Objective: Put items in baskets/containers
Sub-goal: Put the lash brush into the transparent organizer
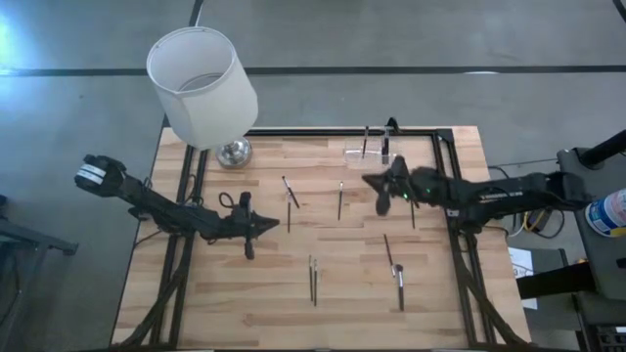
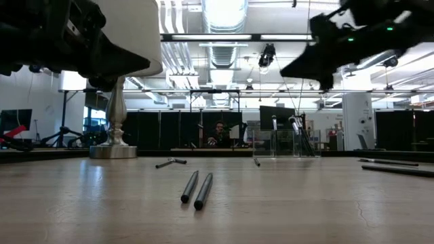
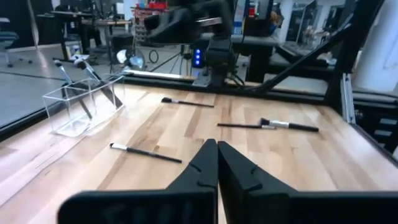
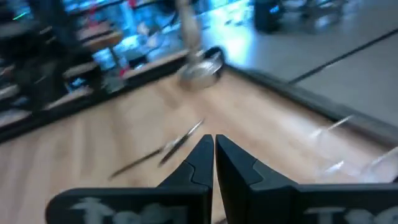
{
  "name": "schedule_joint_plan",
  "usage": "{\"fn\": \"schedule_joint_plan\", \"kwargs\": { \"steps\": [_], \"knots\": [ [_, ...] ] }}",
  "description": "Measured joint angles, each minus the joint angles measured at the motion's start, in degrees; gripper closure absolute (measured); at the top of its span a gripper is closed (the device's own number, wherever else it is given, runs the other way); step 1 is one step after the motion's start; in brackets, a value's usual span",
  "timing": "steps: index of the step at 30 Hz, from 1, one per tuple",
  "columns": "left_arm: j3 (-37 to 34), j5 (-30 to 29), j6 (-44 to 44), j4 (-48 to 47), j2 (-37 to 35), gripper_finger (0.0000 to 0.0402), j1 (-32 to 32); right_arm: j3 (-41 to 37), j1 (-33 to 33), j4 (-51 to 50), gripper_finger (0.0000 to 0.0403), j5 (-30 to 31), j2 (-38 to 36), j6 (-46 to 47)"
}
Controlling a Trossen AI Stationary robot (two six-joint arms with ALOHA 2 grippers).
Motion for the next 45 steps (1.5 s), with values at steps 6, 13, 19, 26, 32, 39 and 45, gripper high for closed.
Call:
{"fn": "schedule_joint_plan", "kwargs": {
  "steps": [6, 13, 19, 26, 32, 39, 45],
  "knots": [
    [0.0, 0.0, -0.3, -1.5, 0.0, 0.0401, 0.0, -1.0, 6.3, -26.9, 0.0390, 9.8, -7.4, 15.4],
    [0.5, 0.0, -0.4, -1.5, 0.0, 0.0401, 0.0, 2.8, 8.5, -56.5, 0.0390, 15.7, -7.2, 38.9],
    [1.8, 0.0, -0.7, -2.1, 0.0, 0.0401, 0.1, 3.1, 5.0, -65.4, 0.0390, 14.3, -3.8, 46.3],
    [1.9, 0.0, -0.8, -3.3, 0.0, 0.0401, 0.1, 2.5, -6.2, -66.1, 0.0365, 8.8, -1.7, 42.2],
    [1.9, 0.0, -0.8, -4.0, 0.0, 0.0401, 0.0, 1.8, -13.3, -61.1, 0.0325, 2.9, -1.6, 35.0],
    [1.9, 0.0, -0.9, -3.9, 0.0, 0.0401, 0.0, 0.1, -16.8, -60.0, 0.0327, 0.7, 1.1, 32.6],
    [1.9, 0.0, -0.8, -3.9, 0.0, 0.0401, 0.0, -1.7, -18.9, -53.3, 0.0340, -1.8, 3.5, 30.4]
  ]
}}
